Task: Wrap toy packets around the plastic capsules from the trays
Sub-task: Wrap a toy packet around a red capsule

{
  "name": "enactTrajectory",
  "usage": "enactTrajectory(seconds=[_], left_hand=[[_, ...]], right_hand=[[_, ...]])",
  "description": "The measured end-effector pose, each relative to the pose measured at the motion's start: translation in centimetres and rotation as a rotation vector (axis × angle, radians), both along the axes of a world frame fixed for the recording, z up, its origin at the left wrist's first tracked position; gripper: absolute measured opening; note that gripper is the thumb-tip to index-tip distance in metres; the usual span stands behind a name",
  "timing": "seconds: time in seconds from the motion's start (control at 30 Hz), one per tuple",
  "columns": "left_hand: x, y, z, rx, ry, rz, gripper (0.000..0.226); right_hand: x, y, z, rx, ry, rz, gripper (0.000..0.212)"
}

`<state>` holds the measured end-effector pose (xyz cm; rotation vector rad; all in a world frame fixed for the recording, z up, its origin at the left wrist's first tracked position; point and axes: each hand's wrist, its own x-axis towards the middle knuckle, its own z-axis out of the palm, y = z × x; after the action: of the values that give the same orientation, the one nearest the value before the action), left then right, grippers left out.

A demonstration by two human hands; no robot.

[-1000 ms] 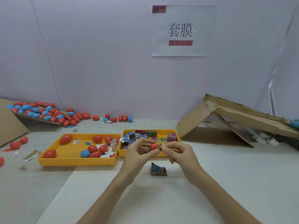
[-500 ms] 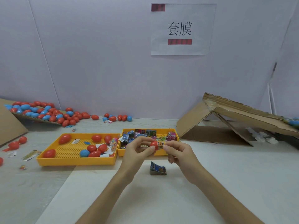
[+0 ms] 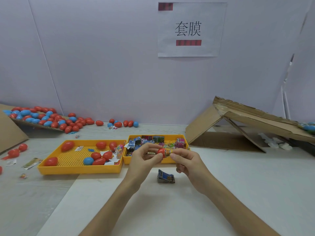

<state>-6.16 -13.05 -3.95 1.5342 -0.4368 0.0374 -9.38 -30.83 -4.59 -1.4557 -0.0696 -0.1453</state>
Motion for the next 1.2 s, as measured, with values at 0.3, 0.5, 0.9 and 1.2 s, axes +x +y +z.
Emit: enactTrajectory(seconds=[0.3, 0.5, 0.9, 1.2], left_hand=[[0.28, 0.01, -0.31, 0.029, -0.019, 0.017, 0.017], [0.29, -0.05, -0.40, 0.014, -0.009, 0.018, 0.016], [0.52, -0.11, -0.76, 0.081, -0.032, 0.071, 0.016], [0.52, -0.07, -0.73, 0.034, 0.040, 0.052, 0.016]], right_hand=[[-0.06, 0.03, 0.17, 0.072, 0.056, 0.026, 0.013], [-0.43, 0.31, 0.51, 0.168, 0.098, 0.088, 0.004], [-0.22, 0.40, 0.32, 0.095, 0.120, 0.034, 0.008], [-0.29, 0.42, 0.20, -0.078, 0.054, -0.015, 0.014]])
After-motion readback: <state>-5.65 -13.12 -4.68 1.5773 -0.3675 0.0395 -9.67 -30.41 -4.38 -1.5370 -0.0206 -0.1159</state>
